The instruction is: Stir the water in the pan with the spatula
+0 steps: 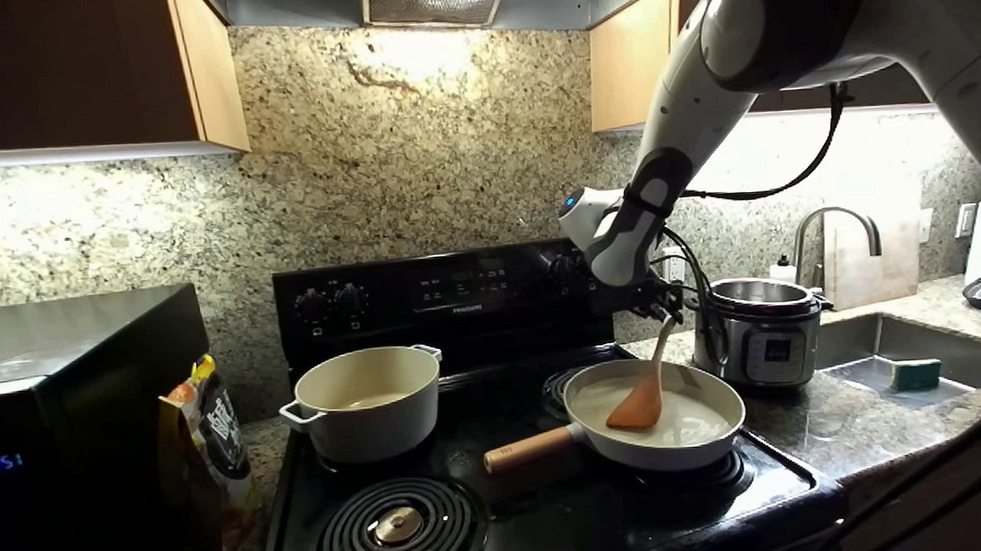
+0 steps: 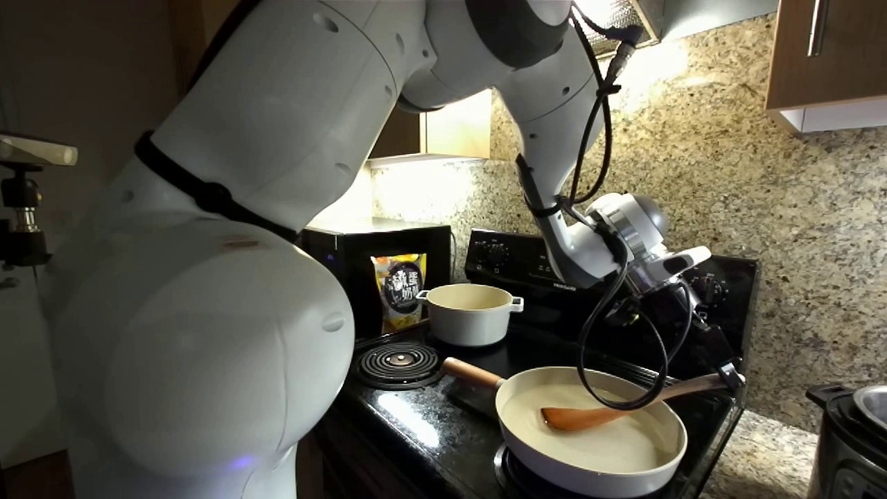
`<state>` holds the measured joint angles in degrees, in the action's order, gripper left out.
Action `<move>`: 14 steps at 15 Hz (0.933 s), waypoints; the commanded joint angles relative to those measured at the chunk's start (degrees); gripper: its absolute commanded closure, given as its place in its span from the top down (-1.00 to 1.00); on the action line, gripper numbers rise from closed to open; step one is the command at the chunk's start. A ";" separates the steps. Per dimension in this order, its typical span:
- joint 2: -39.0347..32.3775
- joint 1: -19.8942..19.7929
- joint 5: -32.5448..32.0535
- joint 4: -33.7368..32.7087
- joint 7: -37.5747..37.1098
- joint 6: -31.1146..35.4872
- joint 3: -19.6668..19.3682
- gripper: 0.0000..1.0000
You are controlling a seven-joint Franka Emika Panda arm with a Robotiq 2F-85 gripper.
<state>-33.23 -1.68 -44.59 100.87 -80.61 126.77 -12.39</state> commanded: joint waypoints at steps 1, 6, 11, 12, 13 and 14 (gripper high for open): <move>3.21 0.10 -0.69 6.53 -0.95 1.98 -0.77 -0.85; 3.83 -1.30 0.03 10.01 -1.49 3.67 -1.93 -0.85; 4.04 -3.32 0.83 11.49 -1.14 6.05 -3.78 -0.85; 4.06 -3.64 0.86 11.56 -1.12 6.30 -4.18 -0.85; 4.15 -3.91 0.92 11.58 -1.11 6.32 -4.43 -0.85; 4.26 -4.15 0.90 11.56 -1.19 6.28 -4.72 -0.85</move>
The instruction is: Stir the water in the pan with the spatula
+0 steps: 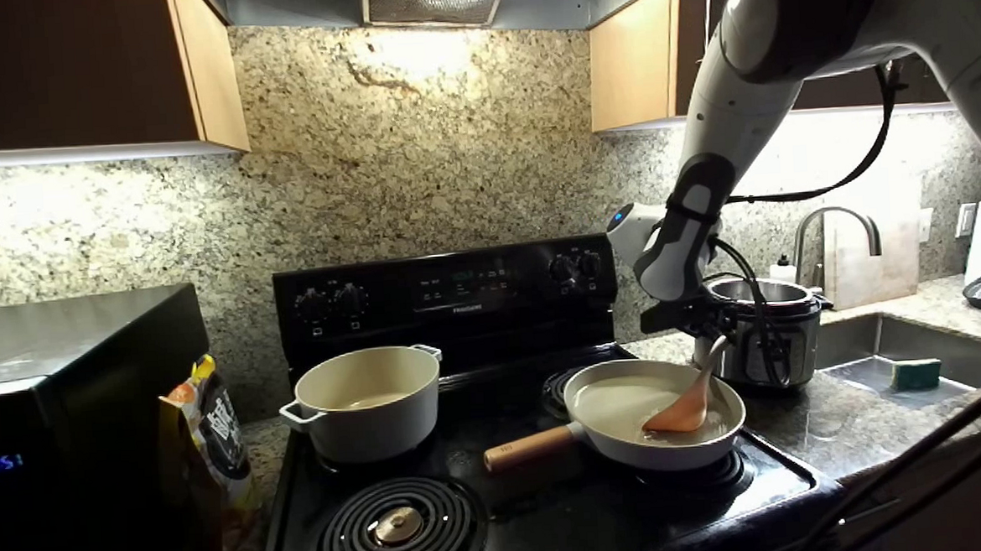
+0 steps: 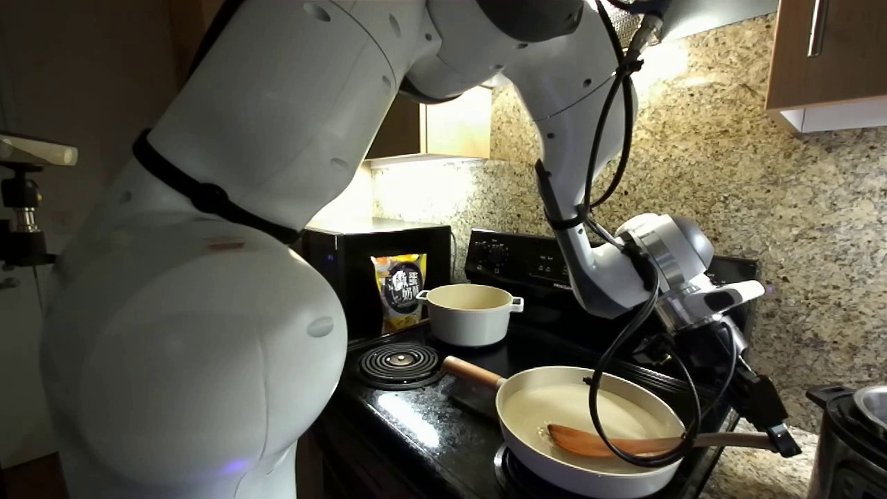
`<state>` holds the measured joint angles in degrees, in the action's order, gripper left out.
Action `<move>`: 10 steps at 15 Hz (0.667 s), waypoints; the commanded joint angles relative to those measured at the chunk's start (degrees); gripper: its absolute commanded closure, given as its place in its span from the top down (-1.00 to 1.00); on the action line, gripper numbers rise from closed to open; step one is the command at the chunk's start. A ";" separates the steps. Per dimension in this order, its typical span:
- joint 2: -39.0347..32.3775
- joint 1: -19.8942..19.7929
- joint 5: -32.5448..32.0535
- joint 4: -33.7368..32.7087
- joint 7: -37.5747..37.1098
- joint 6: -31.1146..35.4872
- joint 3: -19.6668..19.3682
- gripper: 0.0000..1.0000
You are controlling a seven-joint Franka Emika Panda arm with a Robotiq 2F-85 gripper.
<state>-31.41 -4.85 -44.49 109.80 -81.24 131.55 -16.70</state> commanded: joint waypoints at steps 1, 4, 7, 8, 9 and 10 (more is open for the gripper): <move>2.55 -1.20 0.81 2.58 -0.60 1.43 -0.58 -0.85; 3.04 -1.11 0.60 2.31 -0.81 0.80 -1.12 -0.85; 3.37 -0.45 -0.01 1.52 -1.19 -0.18 -1.34 -0.85; 3.54 -0.11 -0.32 1.16 -1.30 -0.68 -1.39 -0.85; 3.69 0.13 -0.55 0.86 -1.44 -1.01 -1.42 -0.85; 3.89 0.43 -0.66 0.37 -1.37 -1.68 -1.41 -0.85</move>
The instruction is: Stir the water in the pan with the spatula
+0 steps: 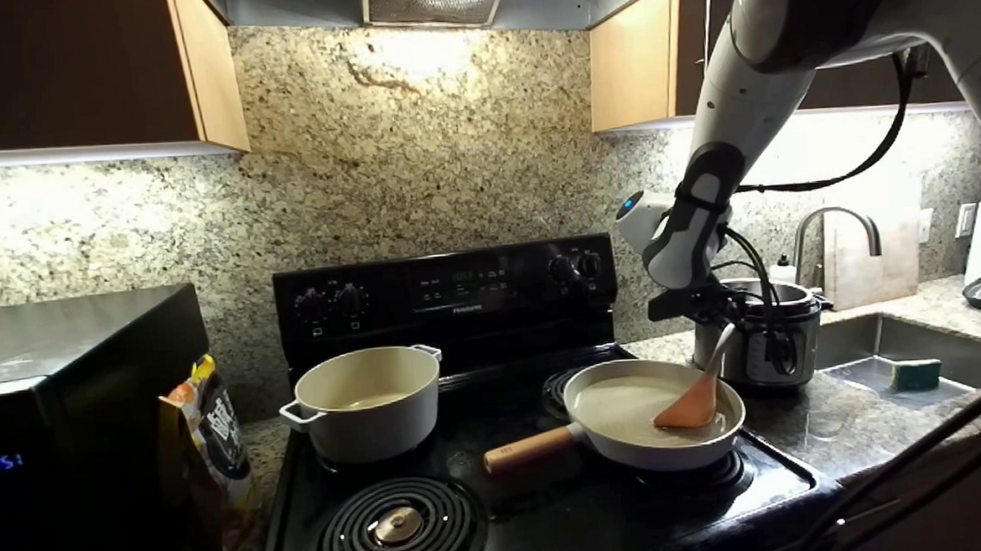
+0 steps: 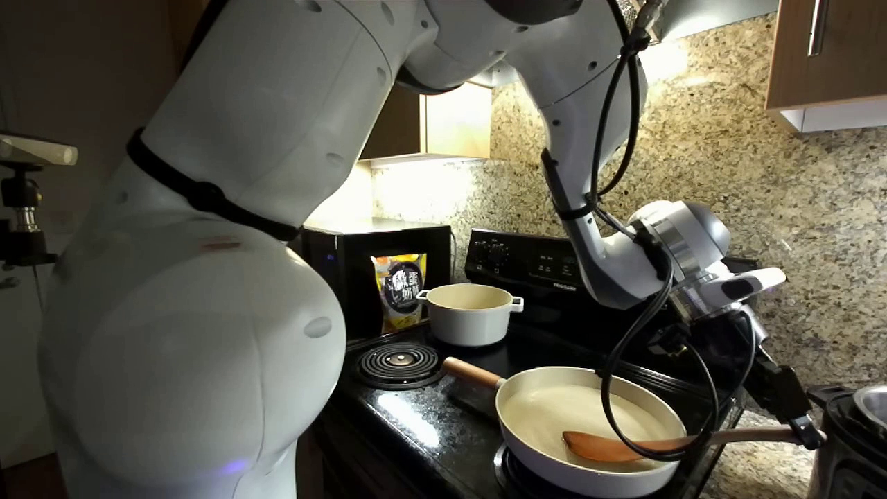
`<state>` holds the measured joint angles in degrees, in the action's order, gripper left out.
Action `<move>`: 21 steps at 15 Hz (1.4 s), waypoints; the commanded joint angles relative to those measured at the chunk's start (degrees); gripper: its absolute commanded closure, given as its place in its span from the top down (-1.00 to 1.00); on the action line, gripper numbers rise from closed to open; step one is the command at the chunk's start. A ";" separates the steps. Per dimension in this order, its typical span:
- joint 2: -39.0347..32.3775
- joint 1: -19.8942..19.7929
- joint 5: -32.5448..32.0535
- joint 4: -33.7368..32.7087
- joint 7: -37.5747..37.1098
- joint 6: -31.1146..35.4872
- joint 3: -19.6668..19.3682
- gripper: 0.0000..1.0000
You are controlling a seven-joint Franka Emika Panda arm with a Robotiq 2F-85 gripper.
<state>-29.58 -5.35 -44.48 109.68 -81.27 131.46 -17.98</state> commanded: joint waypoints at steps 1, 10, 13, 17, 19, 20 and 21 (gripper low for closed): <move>2.22 1.21 -0.77 0.06 -1.40 -2.18 -0.08 -0.85; 1.11 2.54 -0.96 -7.05 -0.38 -7.32 1.48 -0.85; 0.28 2.64 -0.75 -8.75 0.40 -7.46 2.32 -0.85; -0.62 3.19 -0.60 -10.39 1.20 -7.24 3.58 -0.85; -0.95 3.53 -0.78 -10.96 1.30 -7.18 4.10 -0.85; -0.69 3.98 -1.04 -10.82 1.15 -7.35 4.32 -0.85; -0.50 4.52 -1.47 -10.66 0.75 -7.49 4.36 -0.85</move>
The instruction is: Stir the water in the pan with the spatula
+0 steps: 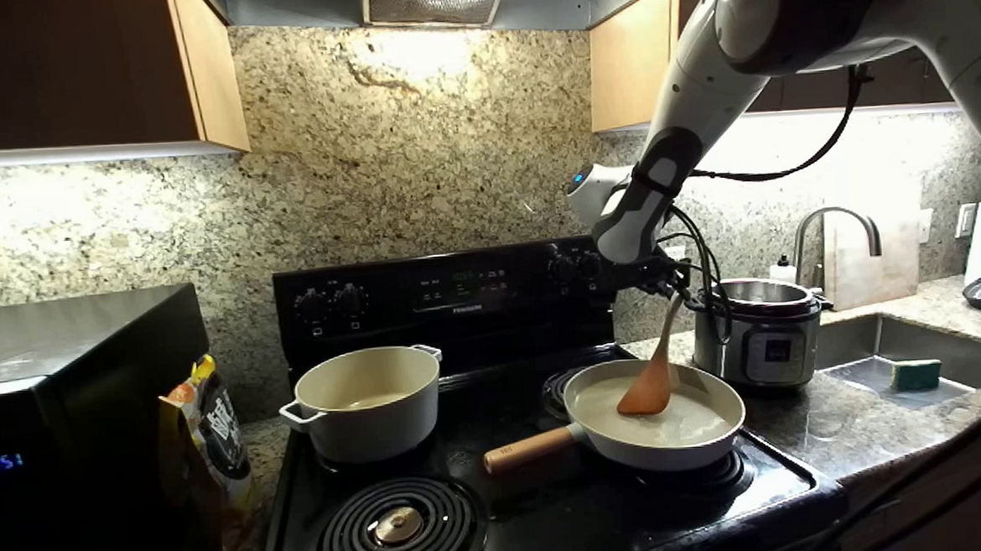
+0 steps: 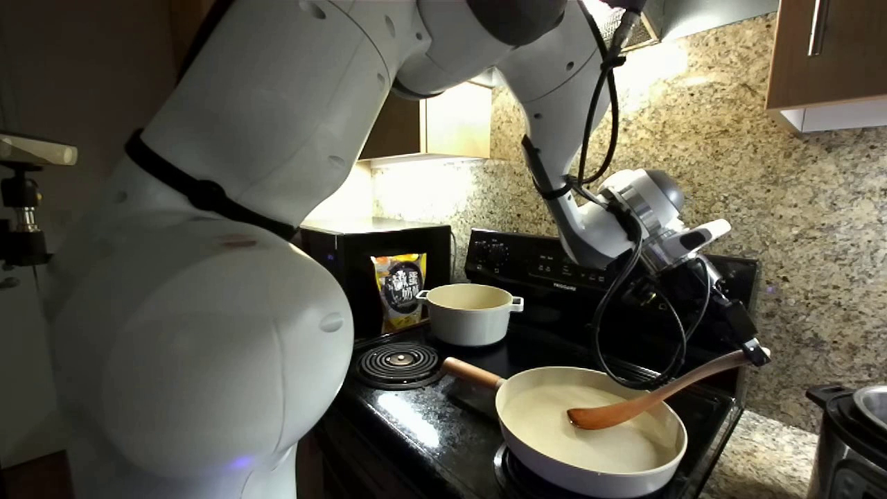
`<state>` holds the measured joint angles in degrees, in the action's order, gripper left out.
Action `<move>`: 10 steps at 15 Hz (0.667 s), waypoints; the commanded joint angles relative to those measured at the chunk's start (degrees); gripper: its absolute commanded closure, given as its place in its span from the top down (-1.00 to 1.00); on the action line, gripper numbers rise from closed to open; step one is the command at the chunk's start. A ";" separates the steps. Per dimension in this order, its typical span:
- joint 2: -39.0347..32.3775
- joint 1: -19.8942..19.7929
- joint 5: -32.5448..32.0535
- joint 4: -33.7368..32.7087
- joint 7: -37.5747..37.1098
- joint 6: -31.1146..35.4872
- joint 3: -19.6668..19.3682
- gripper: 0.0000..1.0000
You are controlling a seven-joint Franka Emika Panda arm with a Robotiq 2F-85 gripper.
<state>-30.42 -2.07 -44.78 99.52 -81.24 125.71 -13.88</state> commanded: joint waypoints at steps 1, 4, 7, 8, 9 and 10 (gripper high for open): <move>0.71 1.76 -1.86 -0.11 0.40 -1.62 0.32 -0.85; 1.65 3.11 -3.82 1.27 -0.29 -1.09 0.45 -0.85; 2.12 3.48 -5.47 2.39 -0.52 -0.20 0.75 -0.85; 2.17 3.35 -5.45 2.65 -0.46 0.01 0.98 -0.85; 2.29 3.09 -5.27 3.07 -0.25 0.31 1.22 -0.85; 2.14 2.73 -5.06 3.32 -0.21 0.70 1.27 -0.85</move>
<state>-30.35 1.27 -48.73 99.86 -81.25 125.72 -13.12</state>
